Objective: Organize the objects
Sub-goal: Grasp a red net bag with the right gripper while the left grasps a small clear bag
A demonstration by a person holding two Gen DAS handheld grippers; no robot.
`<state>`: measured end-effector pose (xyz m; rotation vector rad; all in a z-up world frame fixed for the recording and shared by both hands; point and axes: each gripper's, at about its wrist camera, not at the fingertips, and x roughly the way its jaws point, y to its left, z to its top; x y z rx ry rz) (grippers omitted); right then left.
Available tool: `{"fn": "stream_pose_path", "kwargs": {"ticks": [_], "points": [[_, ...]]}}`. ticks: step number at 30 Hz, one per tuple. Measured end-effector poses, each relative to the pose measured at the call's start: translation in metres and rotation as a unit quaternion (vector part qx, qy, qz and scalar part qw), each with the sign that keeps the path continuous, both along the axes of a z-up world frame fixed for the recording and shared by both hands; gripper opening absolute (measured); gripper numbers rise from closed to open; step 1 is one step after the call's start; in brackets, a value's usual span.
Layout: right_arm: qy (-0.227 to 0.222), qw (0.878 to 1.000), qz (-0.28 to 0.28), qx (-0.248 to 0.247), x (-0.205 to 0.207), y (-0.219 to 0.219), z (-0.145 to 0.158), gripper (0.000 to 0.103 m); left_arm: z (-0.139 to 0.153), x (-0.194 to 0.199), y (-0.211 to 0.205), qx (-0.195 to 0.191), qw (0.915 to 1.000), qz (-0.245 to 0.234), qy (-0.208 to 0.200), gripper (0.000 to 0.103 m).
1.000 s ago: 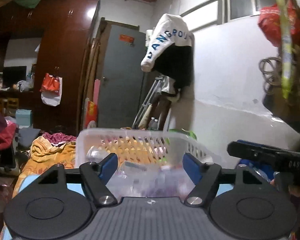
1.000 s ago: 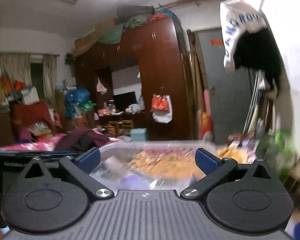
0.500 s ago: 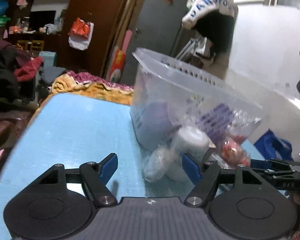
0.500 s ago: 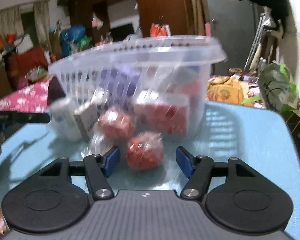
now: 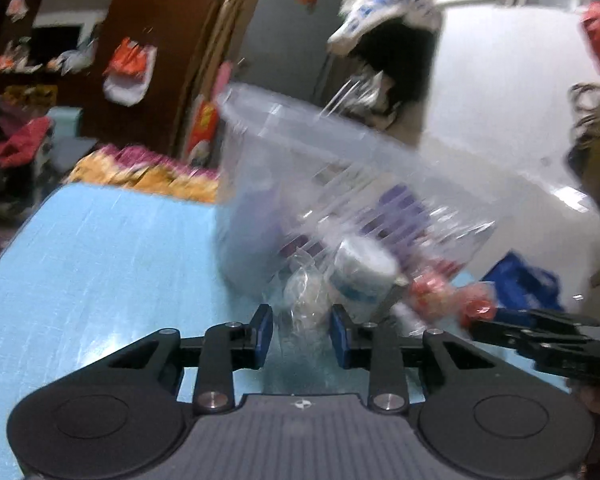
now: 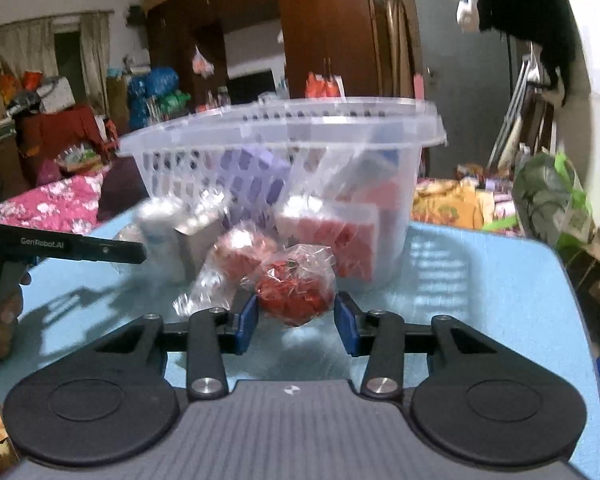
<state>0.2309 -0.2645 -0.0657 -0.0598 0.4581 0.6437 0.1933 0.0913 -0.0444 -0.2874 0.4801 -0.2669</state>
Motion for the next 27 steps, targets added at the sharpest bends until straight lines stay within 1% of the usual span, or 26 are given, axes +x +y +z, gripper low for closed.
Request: {"fn": "stream_pose_path", "kwargs": {"ticks": [3,5,7,10,12,19,27], "points": [[-0.036,0.999,-0.001,0.023,-0.01,-0.006,0.004,0.046,0.005,-0.021,-0.004,-0.011,0.9966,-0.051,-0.064,0.035],[-0.065,0.997,-0.002,0.038,-0.018,-0.01,0.008,0.046,0.008,-0.029,-0.008,-0.009,0.9936,-0.07,-0.087,0.036],[-0.088,0.995,-0.001,0.05,-0.025,-0.013,0.01,0.046,0.007,-0.03,-0.008,-0.016,0.9927,-0.08,-0.089,0.036],[-0.107,0.993,0.001,0.06,-0.029,-0.012,0.012,0.046,0.007,-0.03,-0.001,-0.036,0.9918,-0.081,-0.092,0.036],[-0.11,0.992,0.002,0.063,-0.028,-0.011,0.013,0.046,0.007,-0.03,0.001,-0.043,0.9911,-0.082,-0.095,0.036],[-0.111,0.991,-0.001,0.077,-0.027,-0.013,0.013,0.046,0.005,-0.027,-0.002,-0.045,0.9913,-0.082,-0.093,0.036],[-0.131,0.988,-0.003,0.086,-0.036,-0.017,0.011,0.046,0.005,-0.03,0.0,-0.051,0.9895,-0.09,-0.101,0.036]]}}
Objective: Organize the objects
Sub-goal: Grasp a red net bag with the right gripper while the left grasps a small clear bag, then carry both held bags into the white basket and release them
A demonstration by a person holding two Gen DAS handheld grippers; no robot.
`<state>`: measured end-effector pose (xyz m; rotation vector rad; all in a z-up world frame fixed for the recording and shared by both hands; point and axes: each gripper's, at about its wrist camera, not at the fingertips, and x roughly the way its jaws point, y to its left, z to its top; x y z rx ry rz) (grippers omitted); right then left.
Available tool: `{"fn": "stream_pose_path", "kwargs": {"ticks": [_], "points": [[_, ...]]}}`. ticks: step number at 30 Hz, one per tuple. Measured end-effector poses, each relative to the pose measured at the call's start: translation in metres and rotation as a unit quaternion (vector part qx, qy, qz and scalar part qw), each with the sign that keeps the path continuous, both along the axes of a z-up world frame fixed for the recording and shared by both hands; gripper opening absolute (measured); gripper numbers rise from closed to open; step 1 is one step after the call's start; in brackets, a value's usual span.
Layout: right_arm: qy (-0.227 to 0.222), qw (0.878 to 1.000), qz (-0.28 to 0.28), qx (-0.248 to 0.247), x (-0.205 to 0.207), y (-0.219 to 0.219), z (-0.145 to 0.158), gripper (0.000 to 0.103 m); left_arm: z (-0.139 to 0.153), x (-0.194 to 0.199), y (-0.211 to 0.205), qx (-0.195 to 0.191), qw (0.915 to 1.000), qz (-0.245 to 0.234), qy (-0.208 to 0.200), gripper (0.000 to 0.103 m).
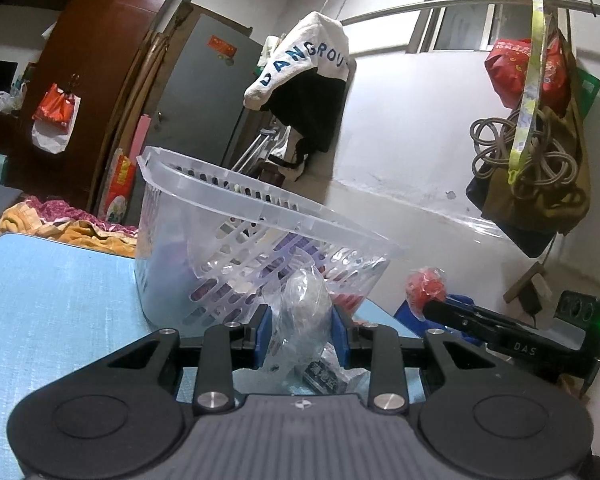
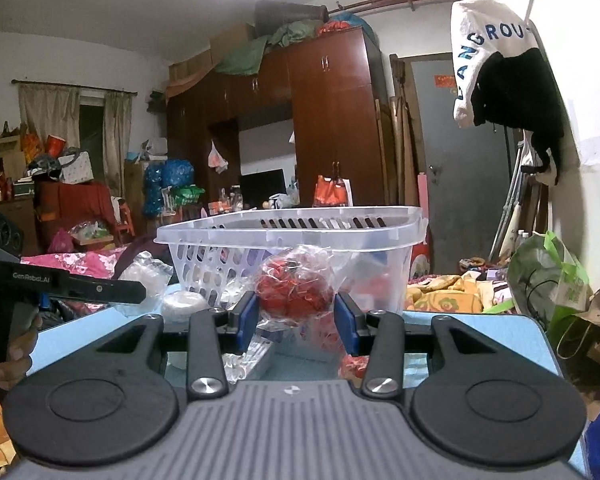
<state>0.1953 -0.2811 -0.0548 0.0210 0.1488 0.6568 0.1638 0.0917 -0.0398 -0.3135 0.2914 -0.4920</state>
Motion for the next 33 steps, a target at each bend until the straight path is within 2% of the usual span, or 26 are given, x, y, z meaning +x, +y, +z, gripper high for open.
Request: {"fn": "stream_pose_path", "kwargs": {"ticks": [4,8,11,15,18,20,21,22,23,25,28,30,31,33], "points": [[-0.015,1.0,-0.008,0.013,-0.004,-0.005,0.0,0.046,0.002,-0.007,0.002,-0.007,0.9997,0.0,-0.022,0.036],[-0.033,0.996,0.026,0.08,-0.016,-0.018,0.018,0.046,0.033,-0.025,-0.002,-0.027,0.996,-0.027,-0.08,0.036],[-0.042,0.996,0.02,0.071,-0.006,-0.008,0.051,0.046,0.076,-0.014,-0.015,0.002,0.9953,-0.01,-0.096,0.036],[-0.059,0.997,0.011,0.044,0.019,0.015,0.095,0.046,0.121,0.014,-0.026,0.021,0.9945,0.027,-0.1,0.036],[-0.056,0.998,0.006,0.028,0.037,0.029,0.111,0.046,0.135,0.039,-0.033,0.032,0.9954,0.053,-0.072,0.036],[-0.048,0.999,0.0,0.002,0.049,0.041,0.111,0.05,0.133,0.056,-0.038,0.047,0.9942,0.078,-0.057,0.04],[-0.042,0.999,-0.004,-0.013,0.055,0.048,0.108,0.068,0.13,0.067,-0.04,0.053,0.9932,0.095,-0.041,0.045],[-0.035,0.999,-0.011,-0.027,0.062,0.053,0.105,0.085,0.126,0.078,-0.04,0.056,0.9929,0.103,-0.019,0.061],[-0.033,0.999,-0.018,-0.036,0.066,0.057,0.101,0.087,0.121,0.087,-0.04,0.057,0.9928,0.105,-0.001,0.067],[-0.028,0.998,-0.022,-0.048,0.061,0.055,0.096,0.087,0.111,0.088,-0.04,0.064,0.9921,0.107,0.016,0.067],[-0.038,0.998,-0.026,-0.032,0.039,0.037,0.092,0.099,0.103,0.056,-0.033,0.063,0.9912,0.115,-0.016,0.067],[-0.034,0.999,-0.021,-0.017,0.02,0.017,0.084,0.103,0.094,0.026,-0.027,0.058,0.991,0.114,-0.04,0.07],[-0.029,0.999,-0.017,-0.02,0.015,0.009,0.077,0.103,0.087,0.013,-0.025,0.059,0.991,0.11,-0.049,0.076],[0.009,0.999,-0.021,-0.039,0.016,0.002,0.057,0.103,0.067,-0.003,-0.024,0.067,0.9909,0.107,-0.048,0.079]]}}
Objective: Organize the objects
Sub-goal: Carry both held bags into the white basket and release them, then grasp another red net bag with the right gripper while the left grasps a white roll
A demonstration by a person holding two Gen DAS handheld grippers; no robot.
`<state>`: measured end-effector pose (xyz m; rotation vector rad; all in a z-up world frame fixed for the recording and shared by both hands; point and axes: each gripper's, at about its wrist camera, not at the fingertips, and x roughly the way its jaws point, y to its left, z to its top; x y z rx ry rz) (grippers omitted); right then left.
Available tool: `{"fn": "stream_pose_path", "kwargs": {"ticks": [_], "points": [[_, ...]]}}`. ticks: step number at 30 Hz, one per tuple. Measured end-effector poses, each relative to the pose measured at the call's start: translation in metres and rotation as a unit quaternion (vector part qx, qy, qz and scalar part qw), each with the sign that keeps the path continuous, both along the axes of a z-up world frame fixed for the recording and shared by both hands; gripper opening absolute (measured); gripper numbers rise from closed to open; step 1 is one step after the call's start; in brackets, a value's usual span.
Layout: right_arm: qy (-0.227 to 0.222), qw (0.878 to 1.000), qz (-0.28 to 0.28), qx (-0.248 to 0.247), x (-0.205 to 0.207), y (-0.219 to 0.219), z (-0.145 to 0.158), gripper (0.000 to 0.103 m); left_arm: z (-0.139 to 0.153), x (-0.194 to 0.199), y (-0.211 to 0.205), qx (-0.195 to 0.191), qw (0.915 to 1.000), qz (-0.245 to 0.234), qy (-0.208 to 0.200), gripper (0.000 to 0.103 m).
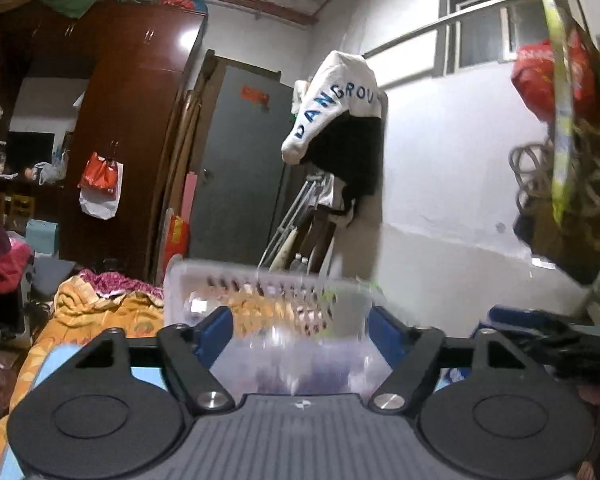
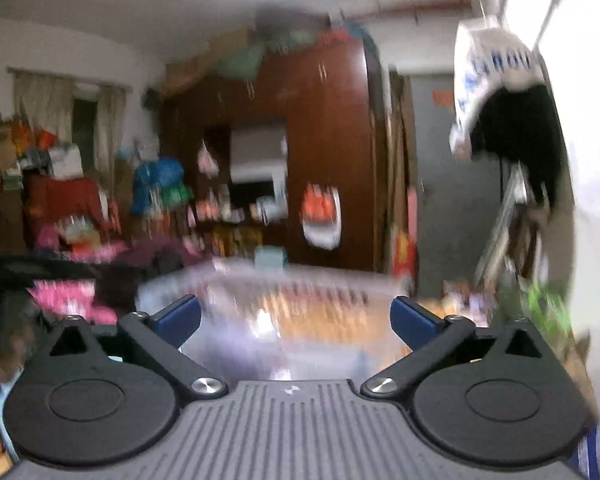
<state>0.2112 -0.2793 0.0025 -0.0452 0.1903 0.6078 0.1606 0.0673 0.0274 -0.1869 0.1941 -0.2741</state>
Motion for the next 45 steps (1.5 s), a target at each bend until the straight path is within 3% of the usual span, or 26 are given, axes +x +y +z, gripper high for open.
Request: {"fn": "stream_pose_path", "kwargs": {"ticks": [5,9,11,15,17,21,27,31,38,39,40,41,45], "points": [[0.146,0.986,-0.04,-0.067,0.043,0.009,-0.061,0.103,-0.032,0.011,-0.009,0.034,0.9982,0.009,0.05,0.079],[0.188,0.98,-0.046,-0.052,0.059,0.01,-0.078,0.103,-0.04,0.019,-0.017,0.069,0.9943,0.001,0.081,0.079],[0.19,0.979,-0.051,-0.06,0.064,0.015,-0.079,0.103,-0.045,0.023,-0.019,0.069,0.9934,0.004,0.091,0.079],[0.196,0.976,-0.054,-0.075,0.072,0.018,-0.082,0.085,-0.049,0.026,-0.024,0.06,0.9932,-0.005,0.1,0.079],[0.199,0.977,-0.048,-0.063,0.071,0.014,-0.082,0.081,-0.051,0.024,-0.031,0.067,0.9929,-0.005,0.098,0.079],[0.203,0.976,-0.039,-0.065,0.068,0.014,-0.084,0.055,-0.055,0.02,-0.042,0.088,0.9915,-0.015,0.095,0.079],[0.193,0.979,-0.027,-0.066,0.065,0.016,-0.082,0.051,-0.06,0.024,-0.045,0.095,0.9887,-0.001,0.116,0.079],[0.176,0.982,-0.032,-0.069,0.061,0.017,-0.079,0.051,-0.065,0.035,-0.047,0.111,0.9813,0.003,0.158,0.079],[0.174,0.984,-0.028,-0.037,0.062,0.008,-0.078,0.051,-0.073,0.047,-0.032,0.062,0.9776,0.002,0.201,0.078],[0.173,0.984,-0.026,-0.035,0.061,0.008,-0.077,0.051,-0.074,0.046,-0.03,0.056,0.9777,0.007,0.202,0.074],[0.17,0.985,-0.026,-0.034,0.061,0.008,-0.077,0.051,-0.073,0.045,-0.027,0.05,0.9785,0.012,0.2,0.053],[0.167,0.985,-0.028,-0.034,0.06,0.008,-0.077,0.051,-0.073,0.044,-0.024,0.043,0.9794,0.016,0.196,0.048],[0.152,0.987,-0.031,-0.034,0.055,0.009,-0.076,0.051,-0.072,0.042,-0.017,0.028,0.9828,0.023,0.181,0.047]]}}
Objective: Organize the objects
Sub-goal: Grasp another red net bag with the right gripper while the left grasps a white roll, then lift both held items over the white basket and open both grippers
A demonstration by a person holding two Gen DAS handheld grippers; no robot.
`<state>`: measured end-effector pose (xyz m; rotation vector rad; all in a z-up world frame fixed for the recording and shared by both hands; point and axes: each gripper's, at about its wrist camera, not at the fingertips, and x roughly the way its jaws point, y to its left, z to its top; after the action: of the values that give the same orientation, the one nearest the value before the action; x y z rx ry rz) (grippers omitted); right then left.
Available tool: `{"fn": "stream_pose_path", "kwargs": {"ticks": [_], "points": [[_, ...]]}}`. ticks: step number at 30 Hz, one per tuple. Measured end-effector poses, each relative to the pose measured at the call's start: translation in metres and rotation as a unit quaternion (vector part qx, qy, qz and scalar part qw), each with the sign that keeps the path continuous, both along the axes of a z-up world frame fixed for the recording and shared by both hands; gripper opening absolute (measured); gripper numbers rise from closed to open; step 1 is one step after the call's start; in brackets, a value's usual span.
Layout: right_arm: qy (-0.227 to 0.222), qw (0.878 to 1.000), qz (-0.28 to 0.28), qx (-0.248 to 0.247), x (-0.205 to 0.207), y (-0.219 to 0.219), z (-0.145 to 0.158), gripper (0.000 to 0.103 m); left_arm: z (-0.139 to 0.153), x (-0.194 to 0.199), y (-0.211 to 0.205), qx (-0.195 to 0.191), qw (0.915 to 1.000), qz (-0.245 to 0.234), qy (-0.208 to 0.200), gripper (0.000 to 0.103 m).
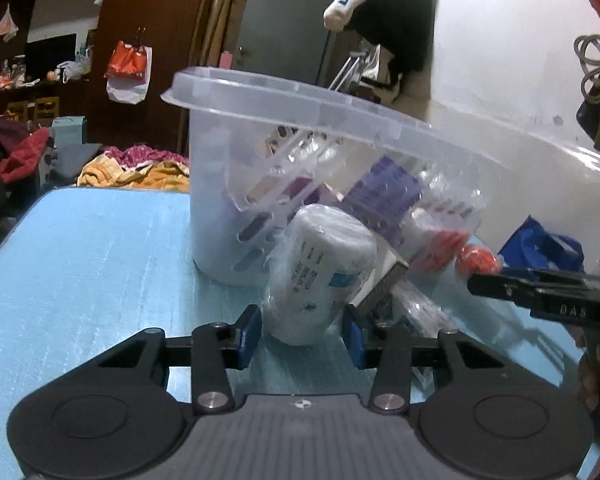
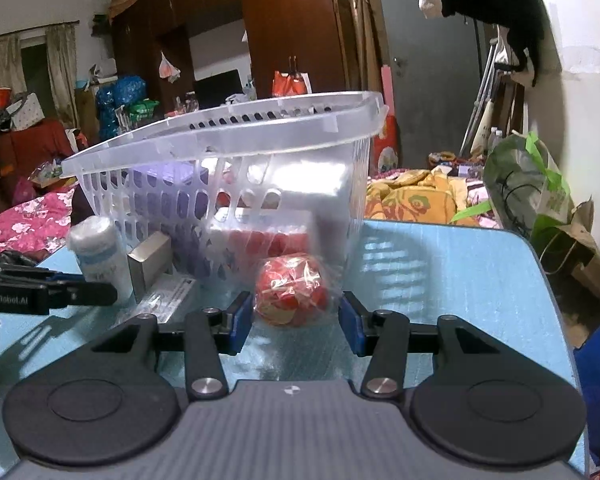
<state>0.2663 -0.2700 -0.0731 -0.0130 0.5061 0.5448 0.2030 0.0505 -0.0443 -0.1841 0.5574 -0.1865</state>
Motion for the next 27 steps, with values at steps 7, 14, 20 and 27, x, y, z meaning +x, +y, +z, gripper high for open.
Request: {"fn": "stream_pose_path", "kwargs": {"ticks": [7,14,20,27], "points": [[-0.024,1.0,0.003,0.007,-0.008,0.0,0.002,0.051,0.009,-0.021,-0.006,-0.009,0.9966,-0.022,-0.079,0.047],[-0.056,0.998,-0.012,0.009,-0.018,0.0,0.005,0.05,0.01,-0.029,-0.004,-0.033,0.9925,-0.042,-0.11,0.047],[-0.068,0.998,-0.012,0.013,-0.02,-0.001,0.006,0.05,0.01,-0.029,-0.003,-0.038,0.9908,-0.049,-0.121,0.047],[-0.113,0.992,-0.025,0.045,-0.039,-0.013,0.011,0.05,0.019,-0.057,0.001,-0.034,0.9803,-0.032,-0.192,0.047]]}}
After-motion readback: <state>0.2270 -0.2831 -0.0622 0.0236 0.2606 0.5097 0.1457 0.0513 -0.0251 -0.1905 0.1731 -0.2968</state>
